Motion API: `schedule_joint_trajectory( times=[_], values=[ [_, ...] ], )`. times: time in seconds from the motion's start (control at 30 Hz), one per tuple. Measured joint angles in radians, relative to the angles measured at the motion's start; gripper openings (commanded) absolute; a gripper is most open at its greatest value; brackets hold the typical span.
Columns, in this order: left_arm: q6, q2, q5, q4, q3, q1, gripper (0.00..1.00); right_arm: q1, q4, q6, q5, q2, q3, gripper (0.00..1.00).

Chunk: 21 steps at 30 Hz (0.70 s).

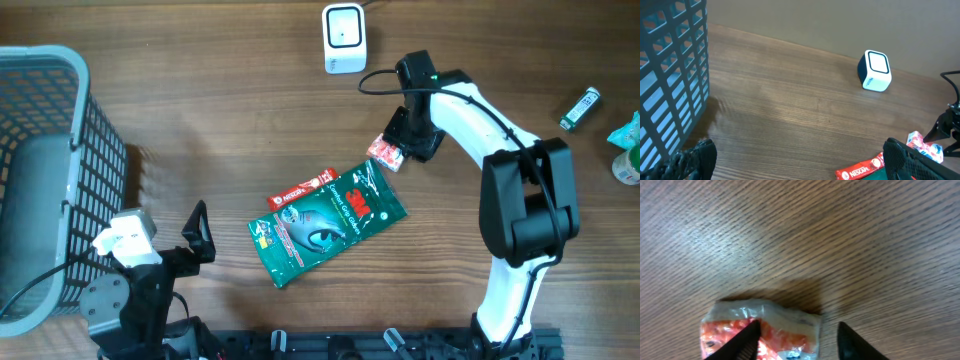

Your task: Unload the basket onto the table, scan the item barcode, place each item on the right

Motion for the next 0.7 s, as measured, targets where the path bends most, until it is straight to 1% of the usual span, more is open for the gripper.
schedule_joint_trajectory(
  times=[0.03,0.07,0.1,0.2,0.27,0.33,0.37,0.4,0.43,0.47,0.5,0.53,0.7],
  values=[
    [0.0,0.0,0.0,0.0,0.0,0.0,1.0,0.0,0.016,0.012,-0.003,-0.006,-0.011,0.18],
    [0.0,0.0,0.0,0.0,0.0,0.0,1.0,0.0,0.025,0.017,-0.006,-0.009,-0.015,0.1],
    [0.0,0.0,0.0,0.0,0.0,0.0,1.0,0.0,0.026,0.022,-0.005,-0.01,-0.016,0.04],
    [0.0,0.0,0.0,0.0,0.0,0.0,1.0,-0.013,0.015,0.028,-0.006,-0.016,-0.02,0.05],
    [0.0,0.0,0.0,0.0,0.0,0.0,1.0,-0.035,-0.038,0.019,-0.022,-0.016,-0.01,0.04],
    [0.0,0.0,0.0,0.0,0.0,0.0,1.0,-0.08,-0.099,-0.05,-0.106,-0.016,0.009,0.04],
    [0.0,0.0,0.0,0.0,0.0,0.0,1.0,-0.114,-0.134,-0.141,-0.194,-0.015,0.036,0.11],
    [0.0,0.0,0.0,0.0,0.0,0.0,1.0,-0.131,-0.154,-0.194,-0.249,-0.015,0.055,0.22],
    [0.0,0.0,0.0,0.0,0.0,0.0,1.0,-0.147,-0.172,-0.245,-0.298,-0.015,0.068,0.45],
    [0.0,0.0,0.0,0.0,0.0,0.0,1.0,-0.156,-0.183,-0.285,-0.321,-0.015,0.071,0.56],
    [0.0,0.0,0.0,0.0,0.0,0.0,1.0,-0.163,-0.187,-0.313,-0.324,-0.015,0.071,0.59],
    [0.0,0.0,0.0,0.0,0.0,0.0,1.0,-0.163,-0.185,-0.329,-0.307,-0.015,0.071,0.6],
    [0.0,0.0,0.0,0.0,0.0,0.0,1.0,-0.163,-0.191,-0.362,-0.224,-0.015,0.071,0.59]
  ],
)
